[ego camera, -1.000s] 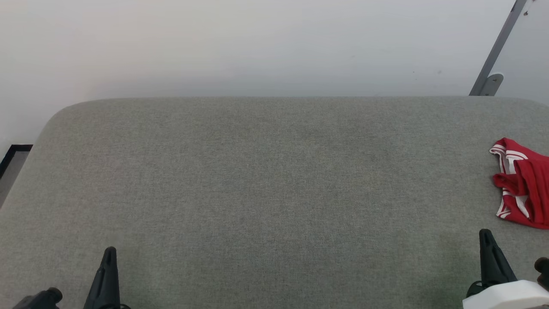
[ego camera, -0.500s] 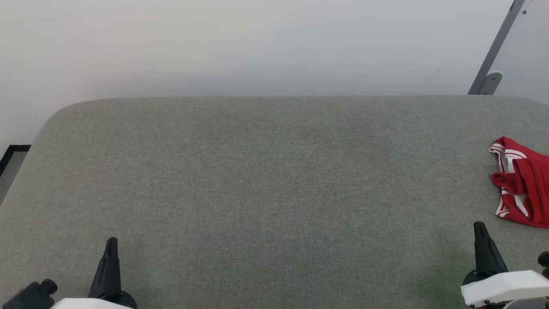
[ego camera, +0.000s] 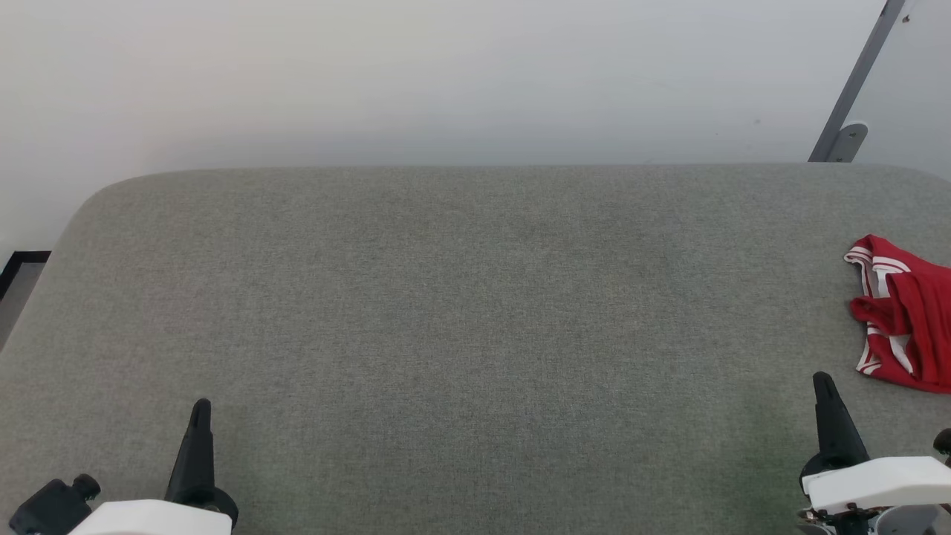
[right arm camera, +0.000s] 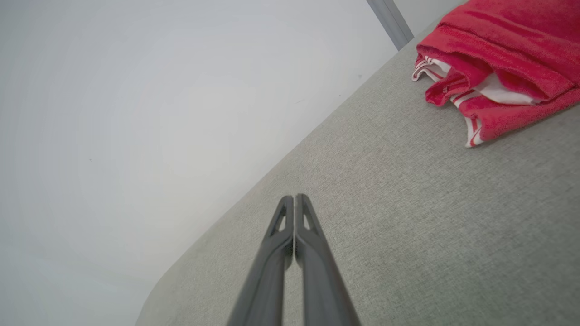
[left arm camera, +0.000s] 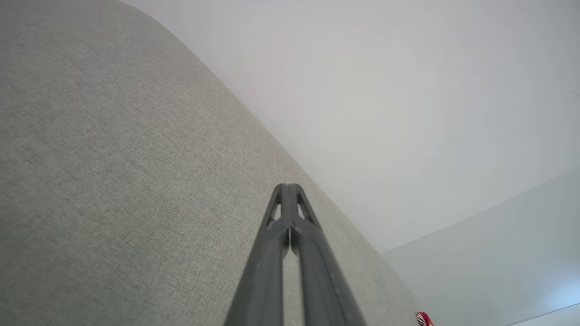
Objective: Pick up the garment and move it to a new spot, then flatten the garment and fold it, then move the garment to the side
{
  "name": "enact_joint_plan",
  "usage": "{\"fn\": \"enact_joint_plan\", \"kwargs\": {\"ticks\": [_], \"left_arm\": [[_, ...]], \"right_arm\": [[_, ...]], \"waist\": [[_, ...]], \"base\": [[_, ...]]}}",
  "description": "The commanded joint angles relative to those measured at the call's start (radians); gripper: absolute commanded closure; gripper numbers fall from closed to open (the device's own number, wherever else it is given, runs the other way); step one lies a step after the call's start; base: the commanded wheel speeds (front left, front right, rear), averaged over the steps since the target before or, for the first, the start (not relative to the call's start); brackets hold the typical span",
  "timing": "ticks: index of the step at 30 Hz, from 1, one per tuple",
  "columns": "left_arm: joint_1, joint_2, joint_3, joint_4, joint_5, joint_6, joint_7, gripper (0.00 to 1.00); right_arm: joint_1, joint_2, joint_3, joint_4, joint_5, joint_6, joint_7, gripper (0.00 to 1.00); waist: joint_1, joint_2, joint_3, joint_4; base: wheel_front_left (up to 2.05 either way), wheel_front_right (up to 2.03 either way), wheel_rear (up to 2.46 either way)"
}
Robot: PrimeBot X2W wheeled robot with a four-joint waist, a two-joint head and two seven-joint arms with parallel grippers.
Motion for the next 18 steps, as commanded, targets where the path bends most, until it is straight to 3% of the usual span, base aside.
{"fn": "enact_joint_plan", "kwargs": {"ticks": [1,18], "left_arm": [[-0.028,0.004,0.006,-0.006,-0.02,-0.002,0.005,1.0],[-0.07,-0.015,0.013,0.018,-0.188,-0.003,0.055,1.0]], "right_arm": [[-0.021,0.0,-0.002,-0.016,0.021,0.0,0.007,1.0],[-0.046,0.012,0.005,-0.017,0.216,0.0,0.056,1.0]], "waist": [[0.0,0.0,0.0,0.0],[0.0,0.0,0.002,-0.005]], "base": [[0.0,0.0,0.0],[0.0,0.0,0.0]]}}
